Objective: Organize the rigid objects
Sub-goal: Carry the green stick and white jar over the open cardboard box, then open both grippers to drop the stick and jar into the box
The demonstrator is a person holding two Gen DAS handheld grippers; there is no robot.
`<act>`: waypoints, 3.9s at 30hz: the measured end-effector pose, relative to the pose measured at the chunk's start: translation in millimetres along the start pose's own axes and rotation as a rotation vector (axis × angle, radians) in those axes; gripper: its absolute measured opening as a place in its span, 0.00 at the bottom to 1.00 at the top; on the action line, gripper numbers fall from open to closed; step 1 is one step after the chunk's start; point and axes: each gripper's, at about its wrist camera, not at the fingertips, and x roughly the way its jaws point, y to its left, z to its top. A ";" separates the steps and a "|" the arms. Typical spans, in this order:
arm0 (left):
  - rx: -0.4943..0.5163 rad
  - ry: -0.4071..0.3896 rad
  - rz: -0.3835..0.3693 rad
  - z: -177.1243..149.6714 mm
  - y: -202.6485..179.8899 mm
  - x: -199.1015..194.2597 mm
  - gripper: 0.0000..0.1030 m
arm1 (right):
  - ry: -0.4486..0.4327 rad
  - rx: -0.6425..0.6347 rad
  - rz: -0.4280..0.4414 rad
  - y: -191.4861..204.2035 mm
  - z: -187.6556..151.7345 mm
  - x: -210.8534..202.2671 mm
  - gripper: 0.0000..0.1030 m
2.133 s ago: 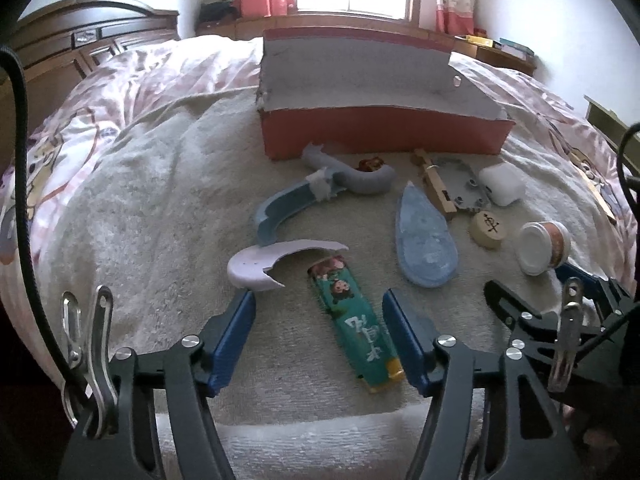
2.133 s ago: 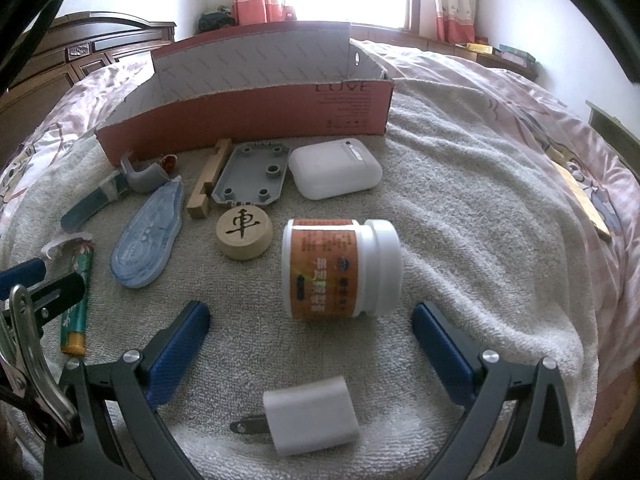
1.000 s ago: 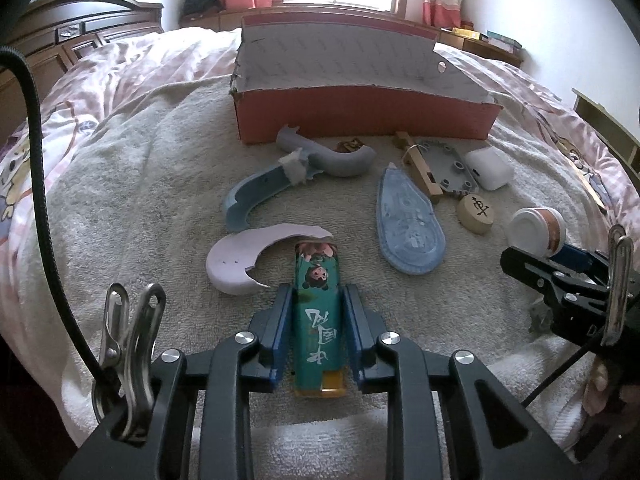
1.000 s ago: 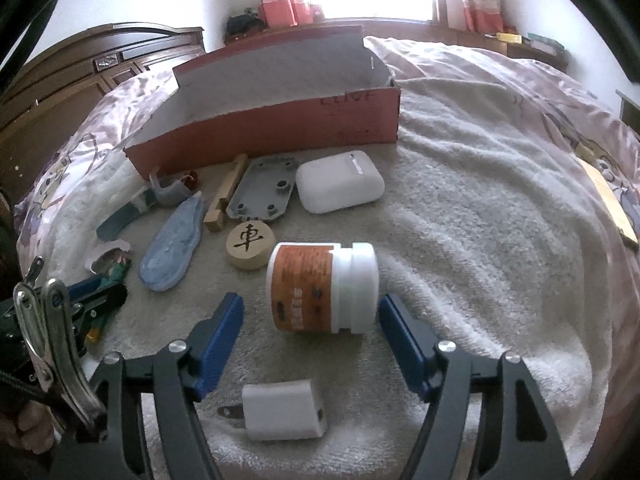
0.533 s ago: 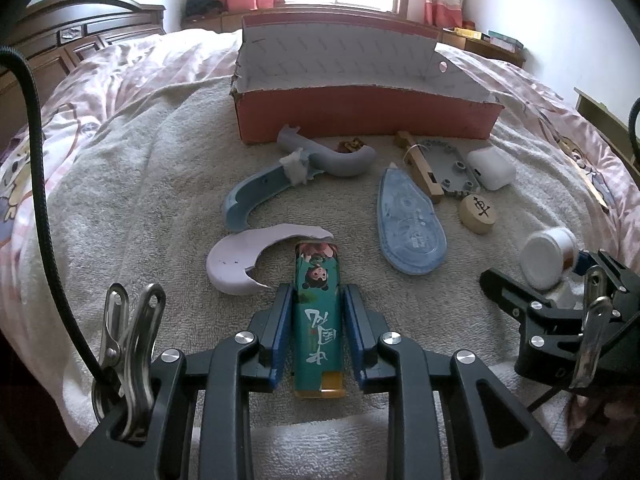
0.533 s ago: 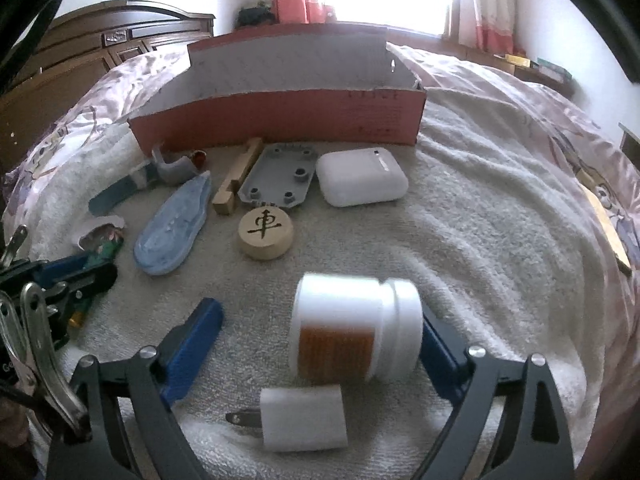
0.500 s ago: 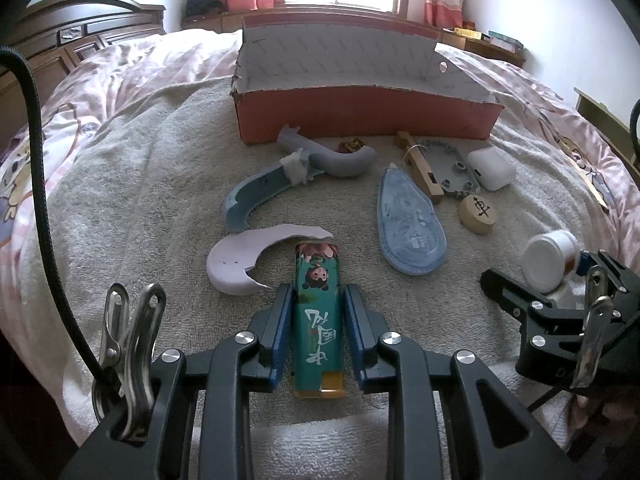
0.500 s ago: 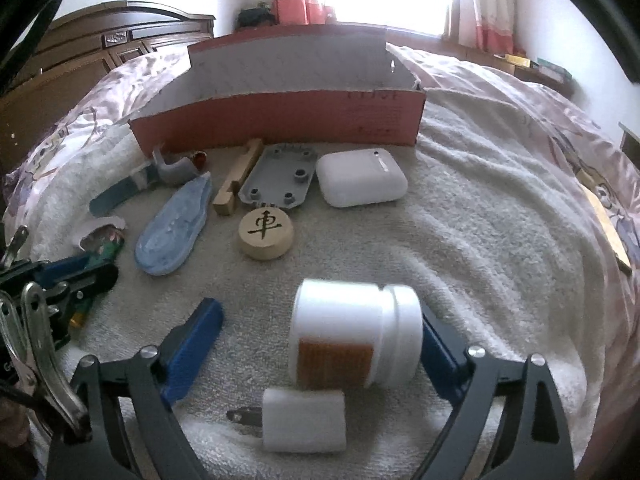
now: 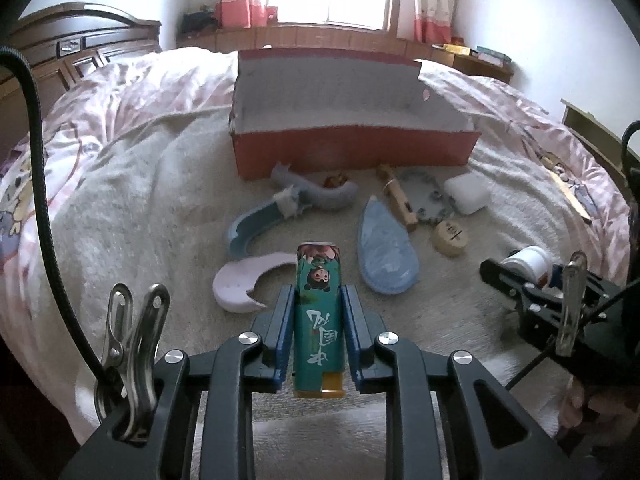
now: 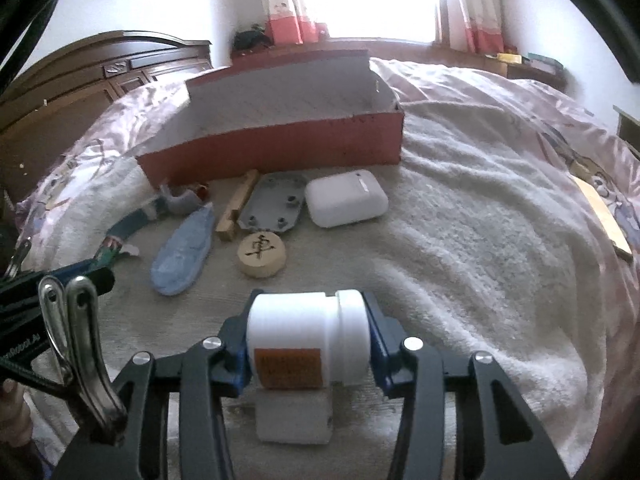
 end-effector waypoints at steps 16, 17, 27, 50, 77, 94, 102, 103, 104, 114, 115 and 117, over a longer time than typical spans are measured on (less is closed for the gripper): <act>-0.022 -0.044 -0.074 24.4 -6.4 -18.4 0.23 | -0.035 0.006 0.066 2.9 8.5 -16.7 0.47; -0.020 -0.049 -0.075 26.2 -7.5 -19.4 0.23 | -0.034 0.011 0.071 1.8 9.2 -16.7 0.47; 0.005 -0.086 -0.081 42.8 -12.2 -25.0 0.23 | -0.035 0.018 0.094 -0.8 19.3 -16.2 0.47; 0.014 -0.133 -0.045 112.1 -1.6 14.3 0.23 | -0.100 -0.028 0.092 0.1 101.5 1.3 0.47; 0.003 -0.051 -0.009 143.0 9.0 86.1 0.23 | -0.059 0.027 0.084 -14.8 143.7 71.0 0.47; -0.013 -0.015 0.013 144.3 12.4 101.1 0.23 | -0.078 0.009 0.064 -14.0 150.5 81.5 0.47; -0.022 0.005 0.046 144.0 13.8 102.5 0.24 | -0.098 -0.001 0.025 -9.8 150.2 78.2 0.65; -0.020 0.004 0.048 144.4 13.6 101.8 0.24 | -0.110 -0.007 0.029 -9.0 150.1 76.2 0.65; -0.018 0.004 0.049 144.8 13.5 101.4 0.24 | -0.114 -0.011 0.036 -8.7 150.2 75.1 0.65; -0.011 -0.008 0.087 145.1 19.0 97.3 0.27 | -0.122 0.008 -0.019 -19.8 150.3 67.0 0.70; -0.012 -0.004 0.091 144.9 19.9 98.1 0.27 | -0.117 0.015 -0.044 -23.5 149.9 67.0 0.70; -0.021 -0.001 0.091 144.1 22.9 99.2 0.27 | -0.112 0.034 -0.085 -31.1 149.1 67.3 0.70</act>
